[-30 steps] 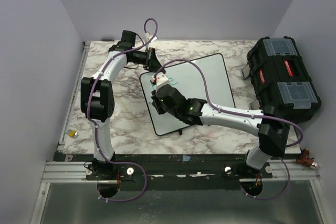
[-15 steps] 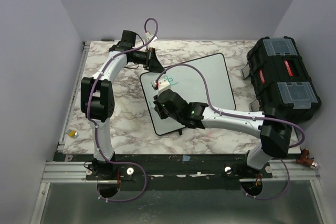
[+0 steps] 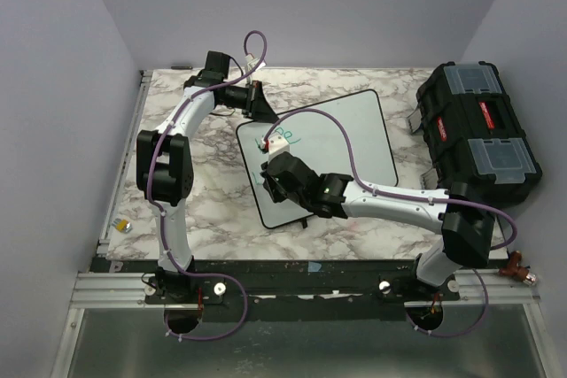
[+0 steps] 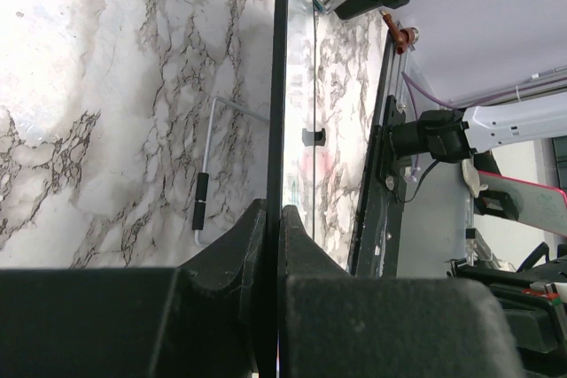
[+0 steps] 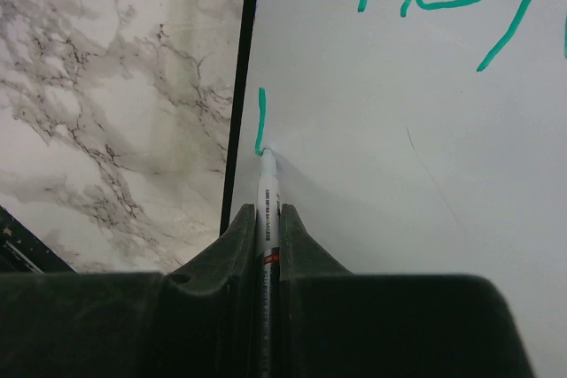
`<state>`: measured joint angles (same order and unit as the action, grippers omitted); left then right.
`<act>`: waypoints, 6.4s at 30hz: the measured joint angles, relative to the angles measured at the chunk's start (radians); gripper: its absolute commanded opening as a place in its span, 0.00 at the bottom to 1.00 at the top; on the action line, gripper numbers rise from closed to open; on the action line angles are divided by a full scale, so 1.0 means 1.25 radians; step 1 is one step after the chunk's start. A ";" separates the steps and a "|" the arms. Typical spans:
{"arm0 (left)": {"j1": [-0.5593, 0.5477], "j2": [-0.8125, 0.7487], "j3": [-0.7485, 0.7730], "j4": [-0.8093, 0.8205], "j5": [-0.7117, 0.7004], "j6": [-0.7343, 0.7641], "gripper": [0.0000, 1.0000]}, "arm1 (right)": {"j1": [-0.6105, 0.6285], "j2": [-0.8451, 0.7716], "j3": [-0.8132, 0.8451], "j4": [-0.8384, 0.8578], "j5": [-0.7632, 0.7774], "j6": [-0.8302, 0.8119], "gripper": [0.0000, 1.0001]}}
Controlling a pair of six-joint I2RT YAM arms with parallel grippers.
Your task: Write a sentence on the whiteboard
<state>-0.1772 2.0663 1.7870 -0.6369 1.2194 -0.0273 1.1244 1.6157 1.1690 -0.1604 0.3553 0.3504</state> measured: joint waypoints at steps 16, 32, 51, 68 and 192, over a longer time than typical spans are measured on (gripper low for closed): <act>0.000 0.000 -0.001 0.000 0.000 -0.006 0.00 | 0.000 0.028 0.059 -0.010 0.045 -0.010 0.01; 0.000 0.000 -0.001 0.000 0.000 -0.005 0.00 | 0.000 0.036 0.071 -0.011 0.133 -0.014 0.01; 0.000 0.000 -0.002 0.000 0.000 -0.004 0.00 | 0.000 -0.005 0.009 -0.025 0.067 0.012 0.01; 0.000 0.000 -0.002 0.000 -0.001 -0.010 0.00 | 0.000 -0.072 -0.006 -0.055 0.048 0.042 0.01; 0.000 0.000 -0.002 0.000 -0.009 -0.016 0.00 | -0.007 -0.075 -0.020 -0.039 0.221 0.090 0.01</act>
<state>-0.1772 2.0663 1.7851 -0.6369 1.2076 -0.0467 1.1156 1.5219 1.1442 -0.2092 0.6315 0.4625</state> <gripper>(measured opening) 0.065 0.124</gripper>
